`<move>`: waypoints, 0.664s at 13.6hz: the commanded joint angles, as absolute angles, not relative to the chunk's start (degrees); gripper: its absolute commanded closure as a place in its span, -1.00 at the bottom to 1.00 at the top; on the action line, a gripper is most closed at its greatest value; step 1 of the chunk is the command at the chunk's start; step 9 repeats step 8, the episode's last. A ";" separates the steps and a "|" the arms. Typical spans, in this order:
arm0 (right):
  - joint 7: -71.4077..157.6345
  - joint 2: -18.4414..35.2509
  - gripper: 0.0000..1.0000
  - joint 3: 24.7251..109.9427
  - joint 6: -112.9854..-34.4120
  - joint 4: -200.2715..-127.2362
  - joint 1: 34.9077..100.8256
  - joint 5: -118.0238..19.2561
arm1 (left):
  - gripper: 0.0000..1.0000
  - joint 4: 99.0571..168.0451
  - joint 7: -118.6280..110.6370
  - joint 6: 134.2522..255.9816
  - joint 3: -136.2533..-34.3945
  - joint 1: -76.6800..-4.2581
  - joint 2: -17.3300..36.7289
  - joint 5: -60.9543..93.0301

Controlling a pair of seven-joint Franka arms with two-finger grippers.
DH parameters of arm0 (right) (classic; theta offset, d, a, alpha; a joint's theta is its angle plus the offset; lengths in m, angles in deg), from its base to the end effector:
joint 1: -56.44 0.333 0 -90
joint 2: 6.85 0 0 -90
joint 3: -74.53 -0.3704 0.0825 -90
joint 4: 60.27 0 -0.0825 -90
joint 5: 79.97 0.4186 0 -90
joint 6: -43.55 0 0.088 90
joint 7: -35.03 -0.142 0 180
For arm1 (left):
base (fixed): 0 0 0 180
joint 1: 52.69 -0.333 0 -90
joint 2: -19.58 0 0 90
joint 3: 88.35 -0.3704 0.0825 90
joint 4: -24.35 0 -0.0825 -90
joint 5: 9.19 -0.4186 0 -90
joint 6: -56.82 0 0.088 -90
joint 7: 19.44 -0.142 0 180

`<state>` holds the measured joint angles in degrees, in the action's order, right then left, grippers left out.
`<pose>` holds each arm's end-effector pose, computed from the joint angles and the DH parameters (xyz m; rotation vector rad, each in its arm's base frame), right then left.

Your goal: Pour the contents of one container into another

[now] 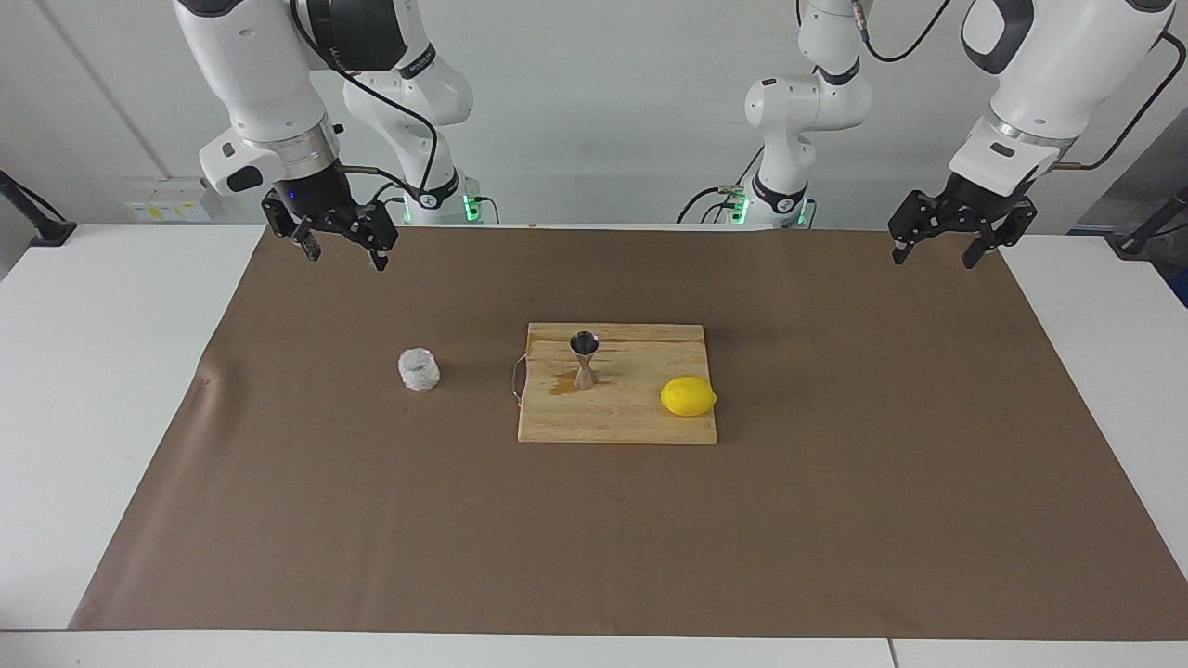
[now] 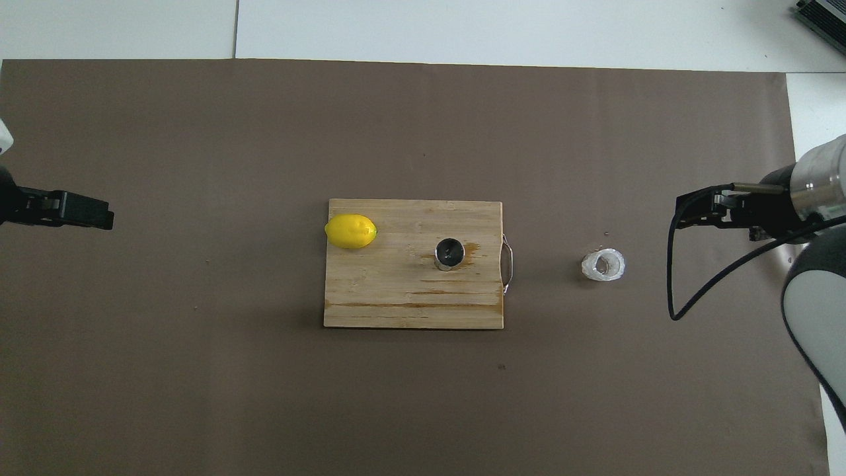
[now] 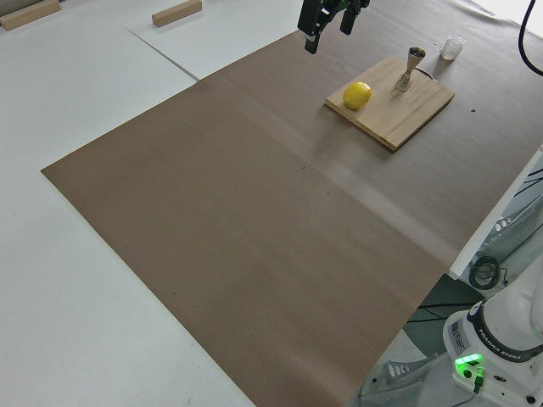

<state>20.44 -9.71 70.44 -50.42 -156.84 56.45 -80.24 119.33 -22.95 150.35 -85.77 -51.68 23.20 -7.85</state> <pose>0.5742 0.0415 0.6206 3.1211 -0.2861 0.0089 0.5713 -0.0399 0.6418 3.1146 -0.1916 0.0590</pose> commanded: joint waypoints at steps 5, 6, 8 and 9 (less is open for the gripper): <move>22.80 -10.45 -1.00 72.34 -48.30 -157.30 57.50 -81.38 | -1.00 120.15 -23.22 150.51 -85.89 -51.89 24.15 -7.52; 22.81 -10.54 -1.00 72.34 -48.30 -157.30 57.50 -81.38 | -1.00 120.15 -23.22 150.43 -85.89 -51.89 24.07 -7.52; 22.99 -10.54 -1.00 72.25 -48.30 -157.38 57.41 -81.38 | -1.00 120.15 -23.22 150.51 -85.89 -51.89 24.15 -7.52; 22.99 -10.54 -1.00 72.25 -48.30 -157.38 57.41 -81.38 | -1.00 120.15 -23.22 150.51 -85.89 -51.89 24.15 -7.52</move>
